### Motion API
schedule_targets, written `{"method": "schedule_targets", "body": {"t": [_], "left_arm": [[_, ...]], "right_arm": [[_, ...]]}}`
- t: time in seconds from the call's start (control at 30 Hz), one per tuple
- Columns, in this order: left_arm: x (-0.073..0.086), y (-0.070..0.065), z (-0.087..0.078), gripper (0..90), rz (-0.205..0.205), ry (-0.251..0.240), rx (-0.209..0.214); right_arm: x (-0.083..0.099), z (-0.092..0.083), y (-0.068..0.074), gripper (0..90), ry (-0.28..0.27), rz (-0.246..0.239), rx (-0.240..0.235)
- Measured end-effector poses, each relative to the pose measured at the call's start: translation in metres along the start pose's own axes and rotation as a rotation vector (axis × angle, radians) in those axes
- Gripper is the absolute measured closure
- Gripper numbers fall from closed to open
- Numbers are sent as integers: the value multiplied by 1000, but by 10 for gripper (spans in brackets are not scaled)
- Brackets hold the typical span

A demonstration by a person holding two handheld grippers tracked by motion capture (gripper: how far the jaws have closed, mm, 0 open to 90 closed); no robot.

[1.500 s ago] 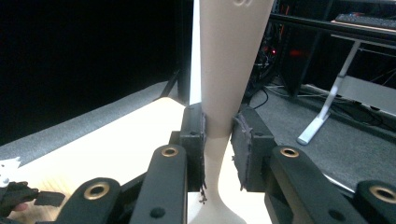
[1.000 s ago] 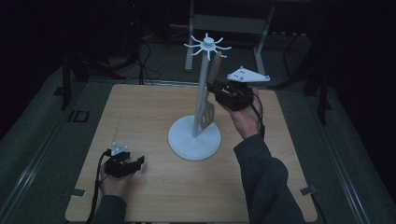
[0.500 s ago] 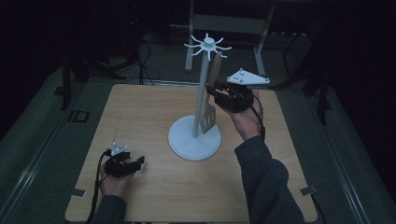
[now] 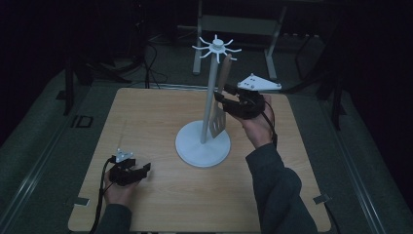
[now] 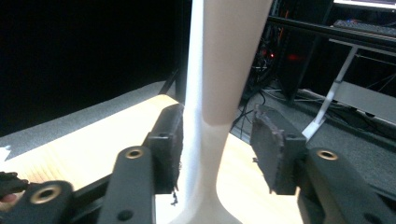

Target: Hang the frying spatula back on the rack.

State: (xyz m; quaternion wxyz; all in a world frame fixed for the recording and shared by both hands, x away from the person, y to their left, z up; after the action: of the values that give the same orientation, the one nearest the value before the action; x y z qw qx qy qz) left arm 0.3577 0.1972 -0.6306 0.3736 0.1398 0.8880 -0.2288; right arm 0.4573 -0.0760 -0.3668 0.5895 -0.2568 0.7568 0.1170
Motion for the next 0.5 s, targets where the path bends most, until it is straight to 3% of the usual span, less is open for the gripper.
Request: {"method": "schedule_targets", "body": {"t": [0.3, 0.5], "left_arm": [[0, 0, 0, 339, -1, 1, 1], [0, 0, 1, 338, 0, 0, 1]], "right_arm": [[8, -4, -3, 383, 17, -20, 16], [17, -10, -6, 352, 30, -22, 23]]}}
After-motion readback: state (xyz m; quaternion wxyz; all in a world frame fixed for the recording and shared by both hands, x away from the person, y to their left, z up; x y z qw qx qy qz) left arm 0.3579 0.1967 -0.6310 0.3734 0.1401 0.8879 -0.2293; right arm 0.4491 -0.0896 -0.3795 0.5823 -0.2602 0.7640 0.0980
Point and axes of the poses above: each handheld gripper's, and its own axes: z roughly forward along the jaws, x roughly out of its underside, y roughly to its left, the point moved 10 cm from there along z, roughly forward along the jaws, and after that the axes turned 13 degrees about x, right-handed, at the moved point
